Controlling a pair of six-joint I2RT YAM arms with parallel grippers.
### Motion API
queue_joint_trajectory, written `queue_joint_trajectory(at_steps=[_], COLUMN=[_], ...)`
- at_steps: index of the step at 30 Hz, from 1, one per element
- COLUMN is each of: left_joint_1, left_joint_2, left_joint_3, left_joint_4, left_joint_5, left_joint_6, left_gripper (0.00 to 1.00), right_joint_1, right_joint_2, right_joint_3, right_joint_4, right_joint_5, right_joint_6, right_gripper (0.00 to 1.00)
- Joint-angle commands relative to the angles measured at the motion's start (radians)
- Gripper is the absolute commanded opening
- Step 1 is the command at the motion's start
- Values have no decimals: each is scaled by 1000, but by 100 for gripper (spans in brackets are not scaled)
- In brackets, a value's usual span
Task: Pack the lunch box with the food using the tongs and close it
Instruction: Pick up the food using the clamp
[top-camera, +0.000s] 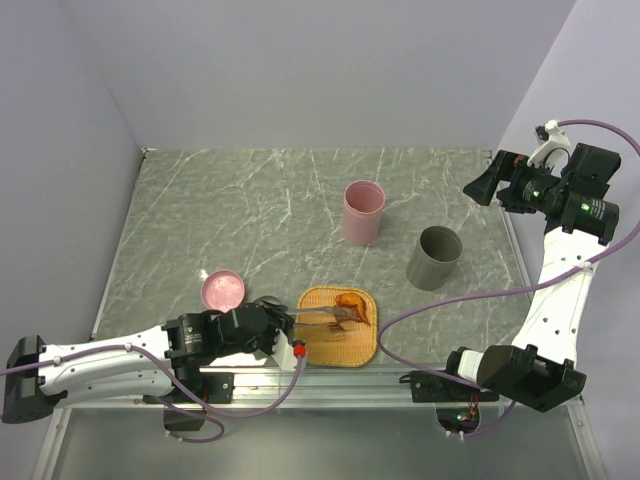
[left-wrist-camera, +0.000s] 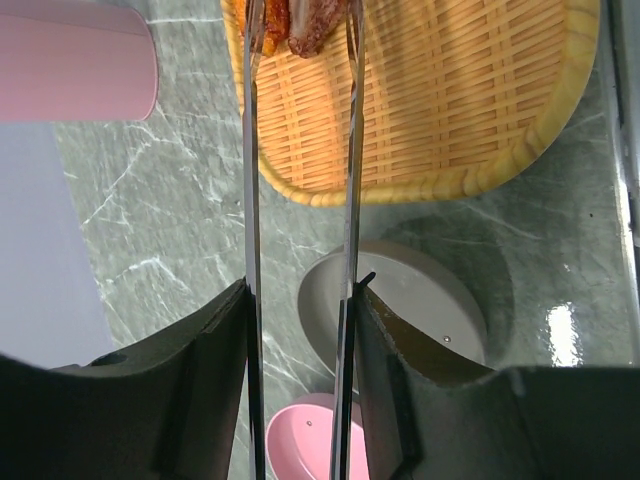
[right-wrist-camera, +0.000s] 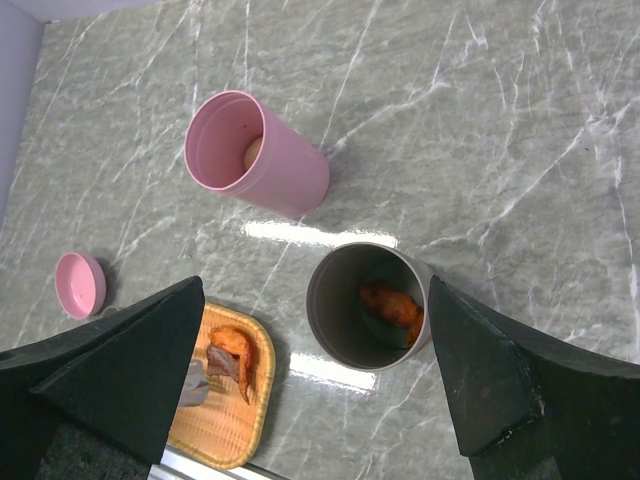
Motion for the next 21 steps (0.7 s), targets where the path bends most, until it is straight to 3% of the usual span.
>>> queue_joint_trajectory(at_steps=[1,21], left_joint_1=[-12,-37], left_joint_2=[0,16], left_joint_3=[-16,-54], left_joint_4=[92,99], left_joint_5=[-31,-16], left_joint_6=[20,42], left_gripper=[48,47], right_joint_1=[3,3], right_joint_2=[0,0], right_joint_3=[15,16], right_joint_4=[0,-11], right_joint_5=[-9,3], right_joint_6=[-5,-22], right_gripper=[100,100])
